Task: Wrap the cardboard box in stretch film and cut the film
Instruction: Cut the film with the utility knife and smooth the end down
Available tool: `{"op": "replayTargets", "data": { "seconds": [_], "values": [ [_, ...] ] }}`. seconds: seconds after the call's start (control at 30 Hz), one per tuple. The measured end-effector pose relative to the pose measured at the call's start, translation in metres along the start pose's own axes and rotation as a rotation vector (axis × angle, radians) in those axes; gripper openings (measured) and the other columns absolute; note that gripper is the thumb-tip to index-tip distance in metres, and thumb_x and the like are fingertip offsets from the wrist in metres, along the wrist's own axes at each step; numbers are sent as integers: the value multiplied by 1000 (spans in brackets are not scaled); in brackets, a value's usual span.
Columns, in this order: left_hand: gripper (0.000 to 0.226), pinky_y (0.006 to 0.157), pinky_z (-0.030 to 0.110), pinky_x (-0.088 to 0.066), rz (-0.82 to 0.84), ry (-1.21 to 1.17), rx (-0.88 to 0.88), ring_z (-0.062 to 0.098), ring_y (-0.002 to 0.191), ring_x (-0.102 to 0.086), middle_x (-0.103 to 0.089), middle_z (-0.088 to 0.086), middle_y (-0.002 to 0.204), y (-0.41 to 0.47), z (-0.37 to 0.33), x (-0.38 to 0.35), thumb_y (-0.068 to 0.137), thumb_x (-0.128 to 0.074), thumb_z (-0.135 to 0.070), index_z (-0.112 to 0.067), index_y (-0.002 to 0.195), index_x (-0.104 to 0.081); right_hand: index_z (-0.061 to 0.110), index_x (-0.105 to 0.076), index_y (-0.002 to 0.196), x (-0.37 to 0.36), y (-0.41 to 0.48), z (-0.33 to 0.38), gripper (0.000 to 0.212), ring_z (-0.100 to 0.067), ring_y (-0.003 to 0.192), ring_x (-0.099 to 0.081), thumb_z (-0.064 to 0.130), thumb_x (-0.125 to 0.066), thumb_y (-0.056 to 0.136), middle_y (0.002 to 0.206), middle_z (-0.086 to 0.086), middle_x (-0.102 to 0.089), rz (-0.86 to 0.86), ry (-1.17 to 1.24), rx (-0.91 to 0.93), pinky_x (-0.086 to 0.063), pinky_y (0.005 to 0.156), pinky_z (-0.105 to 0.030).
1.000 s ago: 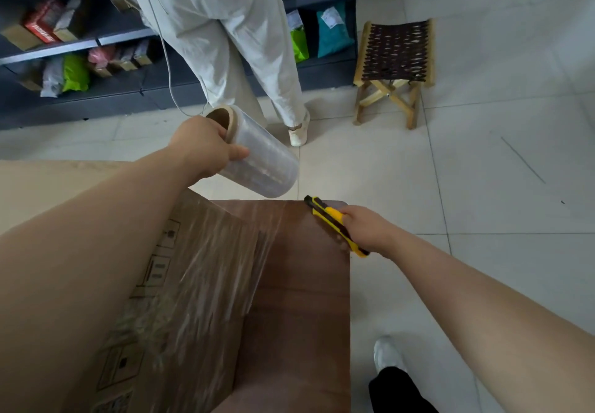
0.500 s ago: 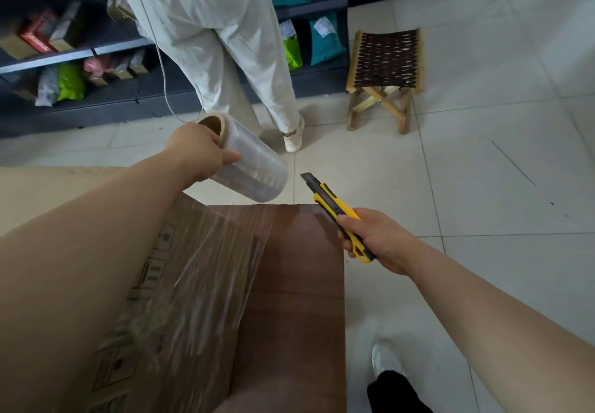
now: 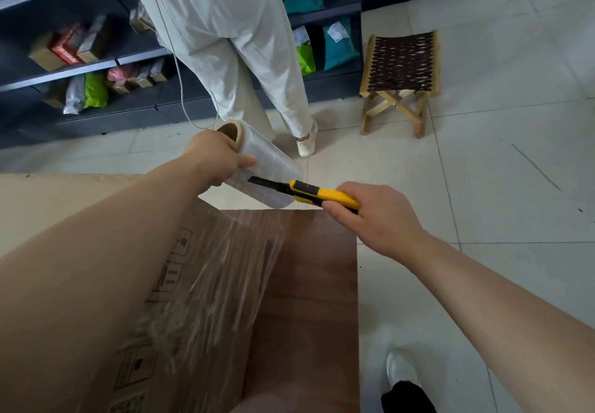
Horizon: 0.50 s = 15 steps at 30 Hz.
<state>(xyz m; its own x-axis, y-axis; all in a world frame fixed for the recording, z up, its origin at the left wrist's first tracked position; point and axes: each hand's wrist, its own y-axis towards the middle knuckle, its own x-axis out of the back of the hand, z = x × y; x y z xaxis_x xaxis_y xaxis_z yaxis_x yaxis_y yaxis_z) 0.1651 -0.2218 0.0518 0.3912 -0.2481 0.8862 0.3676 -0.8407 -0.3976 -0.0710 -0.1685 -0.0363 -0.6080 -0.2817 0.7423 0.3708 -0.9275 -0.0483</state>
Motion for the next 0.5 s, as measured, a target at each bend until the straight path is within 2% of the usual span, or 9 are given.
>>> {"op": "replayTargets", "data": {
  "seconds": [0.1, 0.2, 0.27, 0.33, 0.4, 0.5],
  "values": [
    [33, 73, 41, -53, 1, -57, -6, 25, 66, -46, -44, 10, 74, 0, -1, 0, 80, -73, -36, -6, 80, -59, 27, -58, 87, 1, 9, 9, 33, -15, 67, -55, 56, -42, 92, 72, 7, -57, -51, -132, 125, -39, 57, -31],
    [36, 77, 45, -54, 4, -73, -3, 25, 68, -48, -47, 10, 78, -1, -1, 0, 80, -74, -35, -1, 90, -66, 26, -54, 86, -2, 19, 18, 34, -17, 72, -55, 56, -39, 94, 75, 6, -53, -56, -226, 166, -32, 54, -31],
    [36, 66, 42, -53, 2, -56, -11, 24, 61, -46, -47, 9, 72, -2, -1, -1, 81, -74, -36, -2, 82, -62, 26, -54, 89, -6, 24, 24, 34, -20, 76, -57, 56, -38, 94, 76, 7, -48, -48, -272, 172, -29, 56, -31],
    [36, 52, 32, -41, -8, -15, -18, 23, 53, -43, -43, 7, 63, -2, -1, -1, 81, -73, -35, -6, 72, -53, 25, -55, 95, -10, 28, 31, 36, -21, 79, -59, 55, -36, 95, 78, 7, -46, -42, -312, 190, -27, 56, -31],
    [38, 48, 28, -36, -24, 23, -25, 21, 51, -42, -42, 6, 60, -2, -1, -1, 82, -72, -36, -7, 70, -51, 23, -54, 97, -14, 29, 35, 37, -22, 78, -60, 55, -35, 96, 80, 5, -47, -49, -334, 217, -27, 55, -31],
    [42, 49, 29, -36, -62, 30, -20, 21, 51, -42, -42, 6, 58, -1, 0, 0, 83, -70, -35, -6, 63, -48, 21, -54, 99, -18, 26, 32, 39, -23, 77, -61, 54, -34, 97, 85, 2, -56, -47, -362, 239, -30, 56, -31]
  ]
}}
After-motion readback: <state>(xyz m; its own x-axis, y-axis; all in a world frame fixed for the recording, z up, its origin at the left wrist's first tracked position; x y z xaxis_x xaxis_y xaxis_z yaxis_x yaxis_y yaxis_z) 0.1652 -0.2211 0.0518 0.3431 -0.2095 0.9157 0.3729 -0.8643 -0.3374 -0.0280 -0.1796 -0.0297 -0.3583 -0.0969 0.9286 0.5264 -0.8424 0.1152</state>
